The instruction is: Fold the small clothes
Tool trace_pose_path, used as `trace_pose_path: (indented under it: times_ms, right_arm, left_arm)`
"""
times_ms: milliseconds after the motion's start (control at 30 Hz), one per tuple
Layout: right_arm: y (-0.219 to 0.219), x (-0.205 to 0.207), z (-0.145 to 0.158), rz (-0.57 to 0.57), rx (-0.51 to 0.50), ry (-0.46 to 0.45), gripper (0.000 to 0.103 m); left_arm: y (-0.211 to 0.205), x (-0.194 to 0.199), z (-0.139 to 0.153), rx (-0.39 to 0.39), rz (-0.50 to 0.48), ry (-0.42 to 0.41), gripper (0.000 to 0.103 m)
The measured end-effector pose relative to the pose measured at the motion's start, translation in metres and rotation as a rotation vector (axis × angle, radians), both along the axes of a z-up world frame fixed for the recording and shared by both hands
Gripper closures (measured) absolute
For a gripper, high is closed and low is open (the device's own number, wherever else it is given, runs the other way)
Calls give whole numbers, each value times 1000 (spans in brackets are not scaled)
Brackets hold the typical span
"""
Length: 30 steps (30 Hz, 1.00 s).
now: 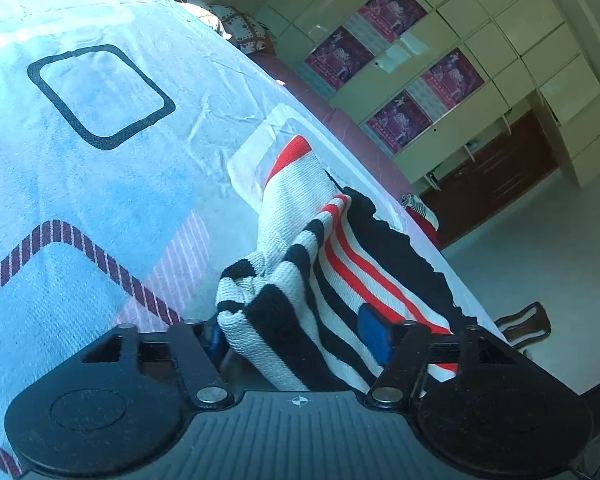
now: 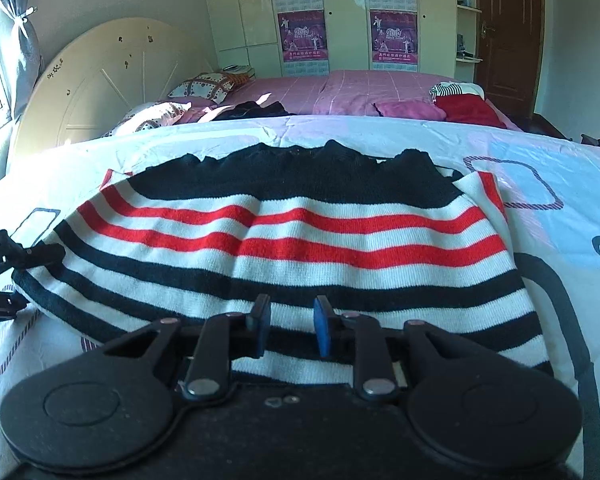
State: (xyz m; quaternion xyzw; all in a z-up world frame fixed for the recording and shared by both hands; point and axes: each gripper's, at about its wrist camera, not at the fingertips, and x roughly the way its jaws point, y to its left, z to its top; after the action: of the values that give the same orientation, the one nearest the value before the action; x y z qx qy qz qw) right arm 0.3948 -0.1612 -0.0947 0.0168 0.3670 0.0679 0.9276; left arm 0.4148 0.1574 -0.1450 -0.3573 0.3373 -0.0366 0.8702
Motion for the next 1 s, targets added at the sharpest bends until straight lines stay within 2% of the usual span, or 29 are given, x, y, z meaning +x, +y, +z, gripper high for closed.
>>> trace_pose_path:
  times_ms: [67, 100, 233, 300, 400, 433, 467, 533, 633, 733, 867, 933, 1000]
  right_arm:
    - [2, 5, 1, -6, 2, -13, 86]
    - [2, 8, 2, -9, 3, -18, 90]
    - [6, 20, 2, 7, 16, -28, 95]
    - [10, 26, 1, 24, 17, -35, 96]
    - [16, 37, -1, 38, 22, -36, 96]
    - [18, 40, -2, 41, 26, -32, 96]
    - [20, 42, -3, 45, 26, -30, 96]
    - [22, 44, -4, 46, 23, -27, 96]
    - [22, 50, -10, 48, 16, 0, 96]
    - [17, 52, -14, 52, 32, 25, 98]
    - [11, 44, -6, 64, 68, 6, 96]
    - [9, 48, -16, 67, 48, 40, 99]
    - [6, 46, -13, 82, 72, 10, 97]
  left_arm:
    - [3, 4, -6, -31, 18, 8, 64]
    - [4, 5, -7, -47, 20, 6, 65]
    - [-2, -5, -15, -130, 41, -1, 65]
    - [-10, -5, -17, -123, 53, -7, 59]
    - [-17, 3, -19, -119, 97, -4, 59]
    - [-16, 6, -21, -141, 124, -1, 61]
    - [-15, 8, -23, -158, 149, 3, 74]
    - [-10, 11, -33, -186, 174, 11, 84]
    - [-13, 14, -37, -189, 161, -26, 85]
    - [-12, 18, -44, -225, 162, -41, 84]
    - [-22, 28, -41, -175, 163, -40, 83]
    - [-22, 28, -41, -162, 178, -42, 85]
    - [-26, 26, -36, -141, 189, -47, 88]
